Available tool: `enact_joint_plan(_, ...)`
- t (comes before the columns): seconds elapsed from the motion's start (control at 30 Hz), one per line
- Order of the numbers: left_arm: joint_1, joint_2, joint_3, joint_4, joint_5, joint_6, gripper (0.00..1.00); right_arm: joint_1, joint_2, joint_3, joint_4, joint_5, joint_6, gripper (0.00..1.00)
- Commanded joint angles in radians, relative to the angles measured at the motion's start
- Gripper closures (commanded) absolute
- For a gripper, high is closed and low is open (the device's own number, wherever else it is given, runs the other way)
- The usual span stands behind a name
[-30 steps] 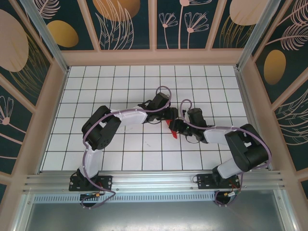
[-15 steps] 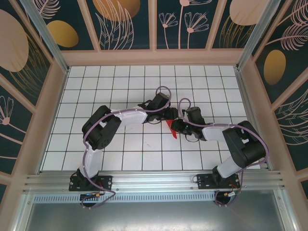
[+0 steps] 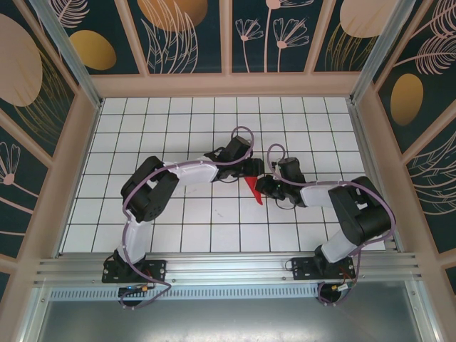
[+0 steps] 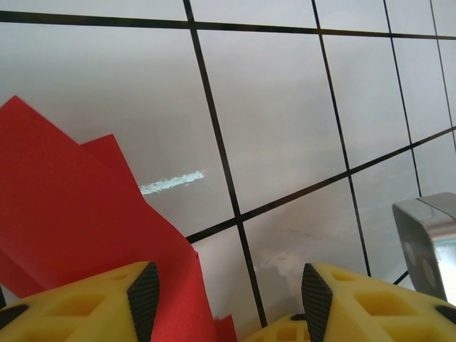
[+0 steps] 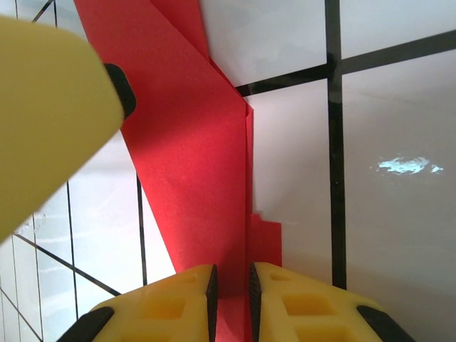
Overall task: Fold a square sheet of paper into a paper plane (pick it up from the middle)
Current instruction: Fold the wing for the fifth time at the center of the table.
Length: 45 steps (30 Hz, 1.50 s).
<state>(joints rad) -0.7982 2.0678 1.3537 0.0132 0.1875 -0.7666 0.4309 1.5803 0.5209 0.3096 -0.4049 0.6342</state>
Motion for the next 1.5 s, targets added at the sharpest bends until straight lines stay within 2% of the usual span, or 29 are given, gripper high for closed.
enact_joint_plan(0.0, 0.001, -0.059, -0.025, 0.045, 0.047, -0.007, 0.44, 0.003, 0.064, -0.009, 0.022, 0.015, -0.003, 0.77)
enact_joint_plan(0.33, 0.001, -0.018, -0.078, 0.107, 0.066, -0.065, 0.51, 0.003, 0.073, -0.002, 0.021, 0.020, 0.010, 0.77)
enact_joint_plan(0.77, 0.002, 0.006, -0.130, 0.136, 0.004, -0.094, 0.56, 0.004, 0.081, 0.013, 0.013, 0.003, 0.004, 0.75)
enact_joint_plan(0.87, 0.004, 0.006, -0.134, 0.129, -0.016, -0.094, 0.61, 0.003, 0.085, 0.014, 0.010, 0.004, 0.004, 0.75)
enact_joint_plan(1.13, 0.004, 0.021, -0.133, 0.129, -0.023, -0.099, 0.60, 0.005, 0.082, 0.024, -0.002, -0.003, 0.006, 0.75)
enact_joint_plan(1.27, 0.005, 0.024, -0.140, 0.110, -0.036, -0.101, 0.60, 0.001, 0.030, 0.020, -0.007, -0.012, 0.011, 0.70)
enact_joint_plan(1.47, 0.004, 0.028, -0.139, 0.110, -0.025, -0.098, 0.61, -0.004, -0.139, 0.003, -0.064, -0.013, -0.003, 0.68)
